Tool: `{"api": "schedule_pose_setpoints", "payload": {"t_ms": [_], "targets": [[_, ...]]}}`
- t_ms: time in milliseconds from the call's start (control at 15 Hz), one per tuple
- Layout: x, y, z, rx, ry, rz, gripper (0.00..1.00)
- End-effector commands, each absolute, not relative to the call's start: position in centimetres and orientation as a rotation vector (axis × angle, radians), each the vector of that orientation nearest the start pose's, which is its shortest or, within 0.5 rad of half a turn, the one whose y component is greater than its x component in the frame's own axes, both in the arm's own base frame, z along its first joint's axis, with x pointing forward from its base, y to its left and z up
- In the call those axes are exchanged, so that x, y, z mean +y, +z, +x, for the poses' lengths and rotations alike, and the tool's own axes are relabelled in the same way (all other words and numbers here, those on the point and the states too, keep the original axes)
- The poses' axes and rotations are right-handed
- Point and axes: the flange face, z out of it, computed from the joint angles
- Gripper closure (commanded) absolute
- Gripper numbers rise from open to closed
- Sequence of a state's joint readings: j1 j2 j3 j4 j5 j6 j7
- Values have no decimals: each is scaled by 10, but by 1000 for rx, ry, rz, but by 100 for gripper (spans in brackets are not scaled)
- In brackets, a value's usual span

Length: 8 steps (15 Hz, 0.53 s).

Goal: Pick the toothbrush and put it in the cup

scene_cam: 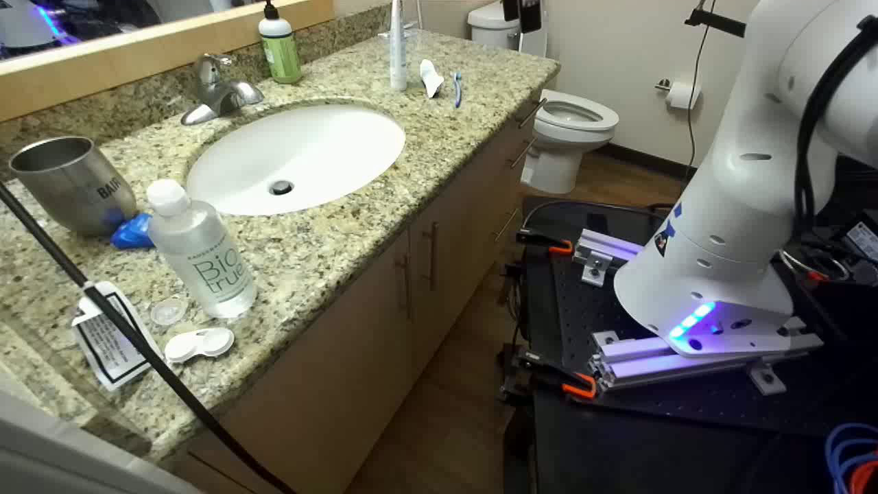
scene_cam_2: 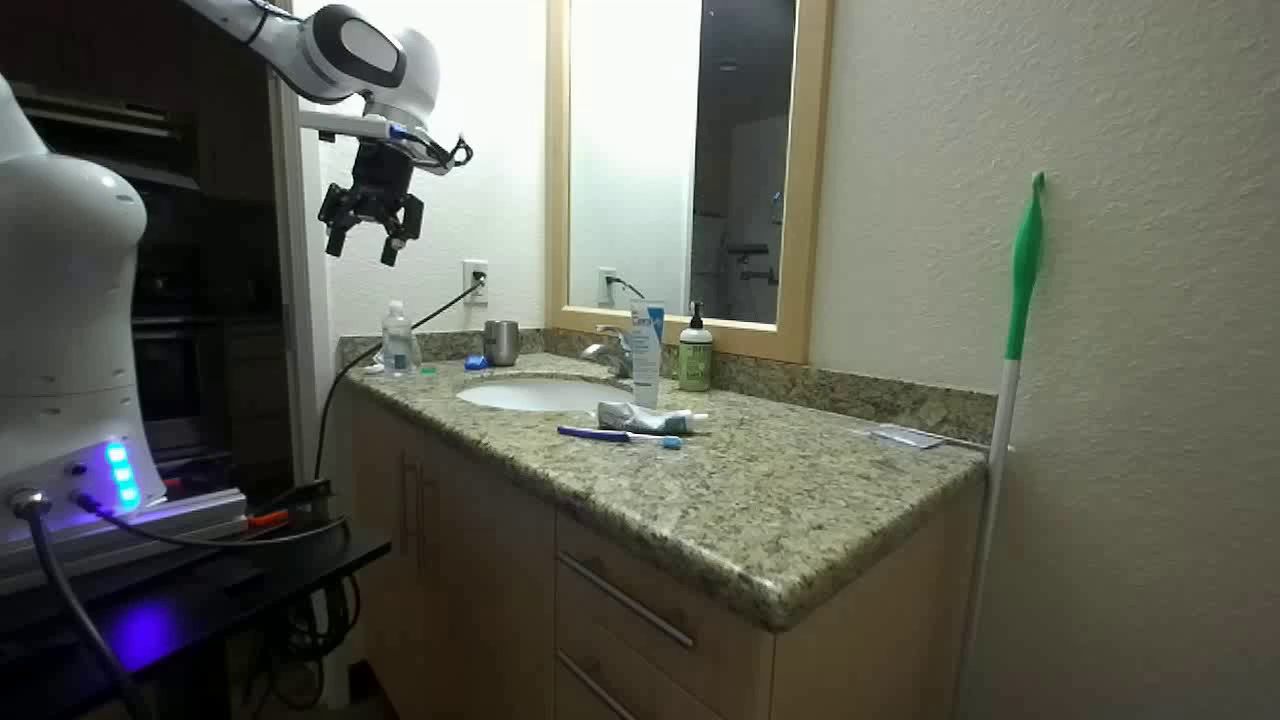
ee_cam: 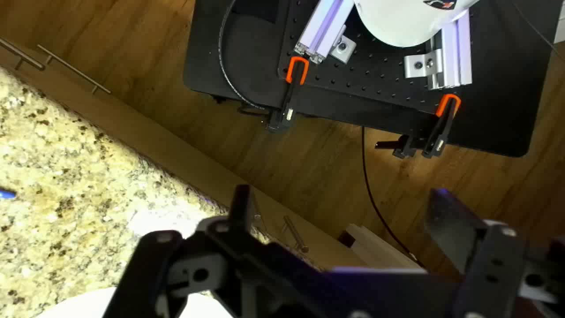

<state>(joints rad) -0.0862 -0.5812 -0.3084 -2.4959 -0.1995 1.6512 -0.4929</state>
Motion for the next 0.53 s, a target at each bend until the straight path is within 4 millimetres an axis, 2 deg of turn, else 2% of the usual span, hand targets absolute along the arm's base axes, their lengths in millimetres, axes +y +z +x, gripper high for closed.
{"api": "schedule_pose_setpoints", "payload": {"t_ms": [0,133,200,333,467], "targets": [[-155,454,311,-324,408,-3009,0],[-185,456,338,-142,254,-2998,0],[-216,460,350,-66,213,-2993,0],[-258,467,351,77,104,-2975,0],[-310,470,345,255,14,-2947,0]]}}
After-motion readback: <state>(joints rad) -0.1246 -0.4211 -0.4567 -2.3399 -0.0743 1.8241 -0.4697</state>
